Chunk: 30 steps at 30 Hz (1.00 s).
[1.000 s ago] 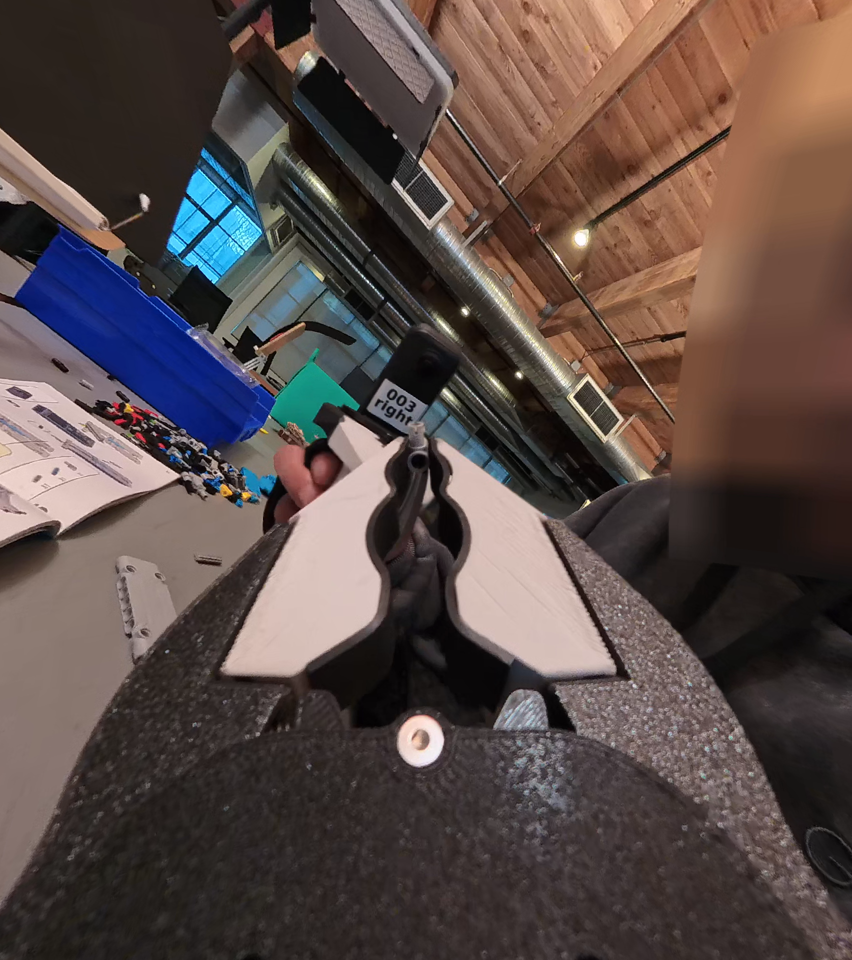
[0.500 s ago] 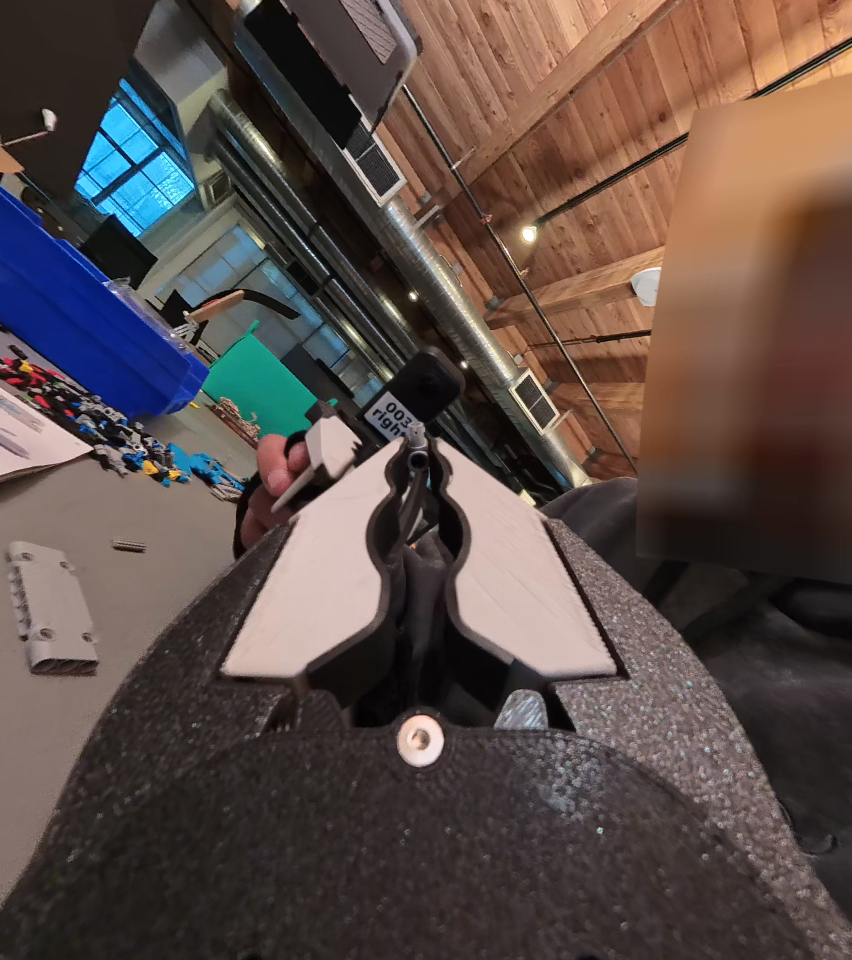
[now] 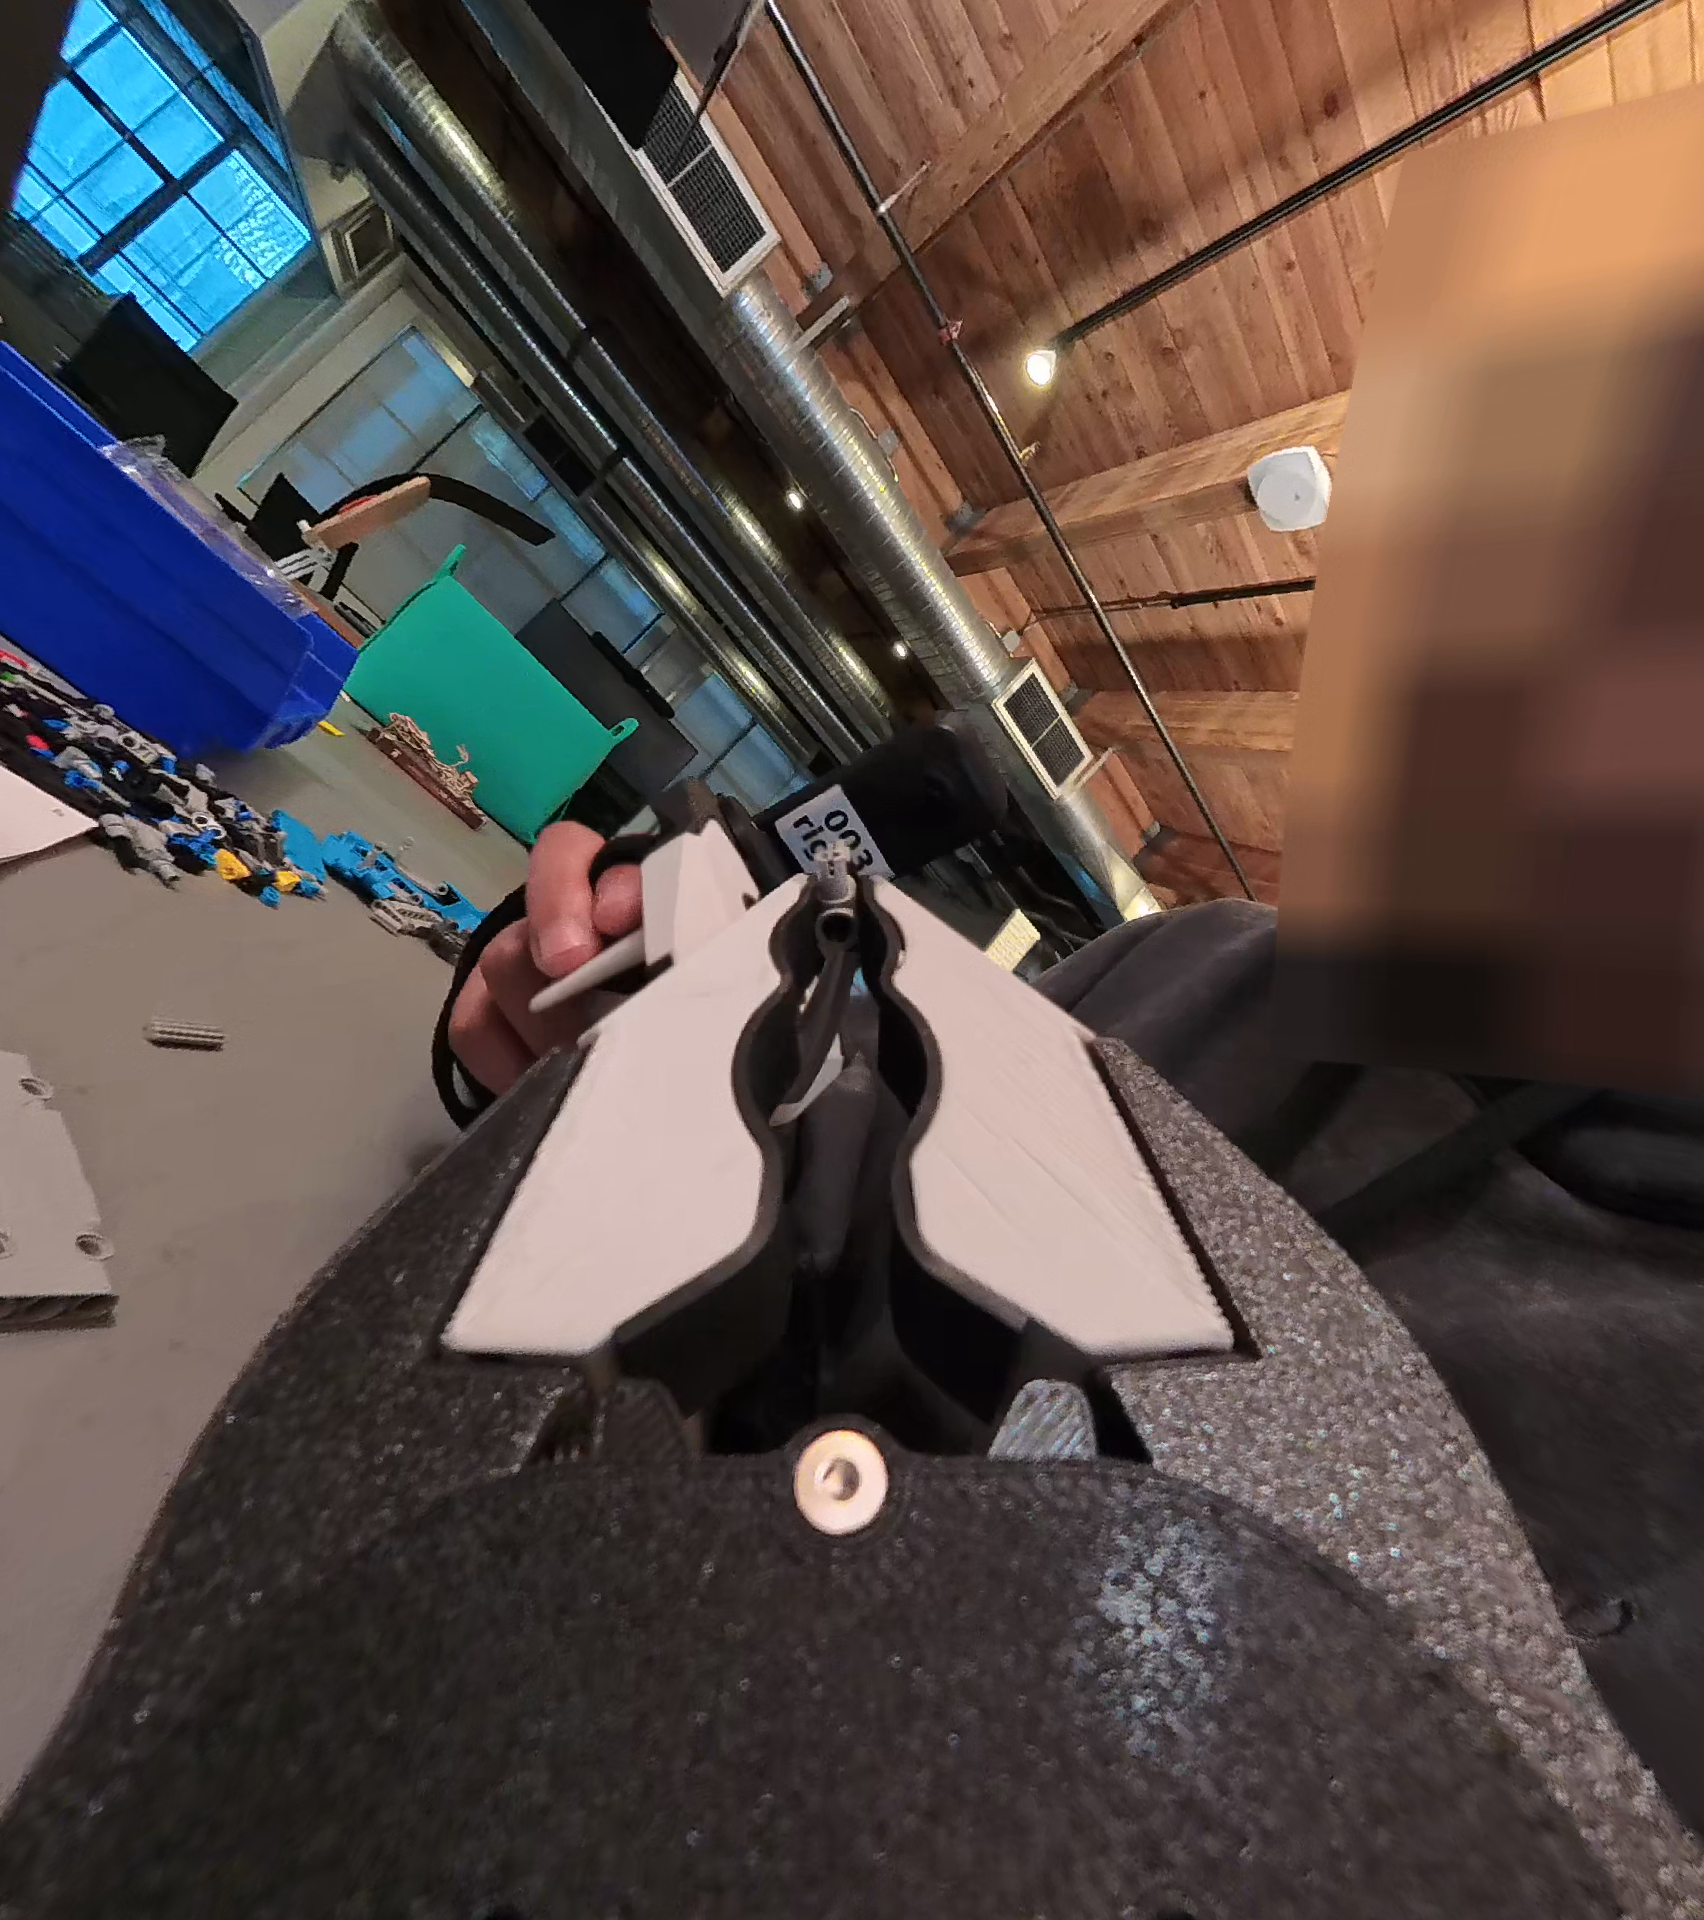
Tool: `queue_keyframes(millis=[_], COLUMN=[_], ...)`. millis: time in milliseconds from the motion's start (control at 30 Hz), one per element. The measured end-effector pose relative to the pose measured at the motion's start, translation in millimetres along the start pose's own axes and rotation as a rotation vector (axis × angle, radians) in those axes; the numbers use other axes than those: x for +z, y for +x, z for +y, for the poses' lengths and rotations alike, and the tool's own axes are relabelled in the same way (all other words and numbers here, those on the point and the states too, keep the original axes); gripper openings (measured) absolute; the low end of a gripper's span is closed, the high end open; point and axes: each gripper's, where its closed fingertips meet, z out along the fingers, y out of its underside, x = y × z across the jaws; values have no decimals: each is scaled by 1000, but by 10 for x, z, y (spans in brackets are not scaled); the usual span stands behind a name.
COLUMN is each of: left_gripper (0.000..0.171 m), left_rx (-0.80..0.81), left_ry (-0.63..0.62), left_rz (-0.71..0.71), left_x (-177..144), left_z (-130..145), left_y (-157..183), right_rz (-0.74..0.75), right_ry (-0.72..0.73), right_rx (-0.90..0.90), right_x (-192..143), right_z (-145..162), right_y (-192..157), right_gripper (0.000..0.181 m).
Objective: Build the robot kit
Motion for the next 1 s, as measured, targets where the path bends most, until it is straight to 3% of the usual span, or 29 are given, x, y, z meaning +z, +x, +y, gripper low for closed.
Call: queue_keyframes(millis=[233, 367, 467, 800, 933, 1000], left_gripper=[6, 23, 25, 1, 1, 1], left_rx=[-55, -31, -16, 211, 196, 181], left_ry=[15, 11, -29, -102, -60, -57], left_rz=[-19, -50, -67, -162, -118, -108], left_x=[-15, -20, 3, -3, -28, -40], left_z=[-8, -14, 51, 116, 37, 31], left_y=[-87, -125, -147, -164, -68, -48], right_rz=[-4, 7, 23, 36, 100, 190], right_ry=[-24, 4, 27, -17, -52, -189], right_rx=[-36, -23, -23, 90, 131, 145], right_x=[0, -49, -95, -135, -629, -1069], right_z=[43, -10, -48, 79, 154, 384], right_y=[-14, 35, 73, 212, 494, 752], right_gripper=[8, 6, 6, 12, 22, 24])
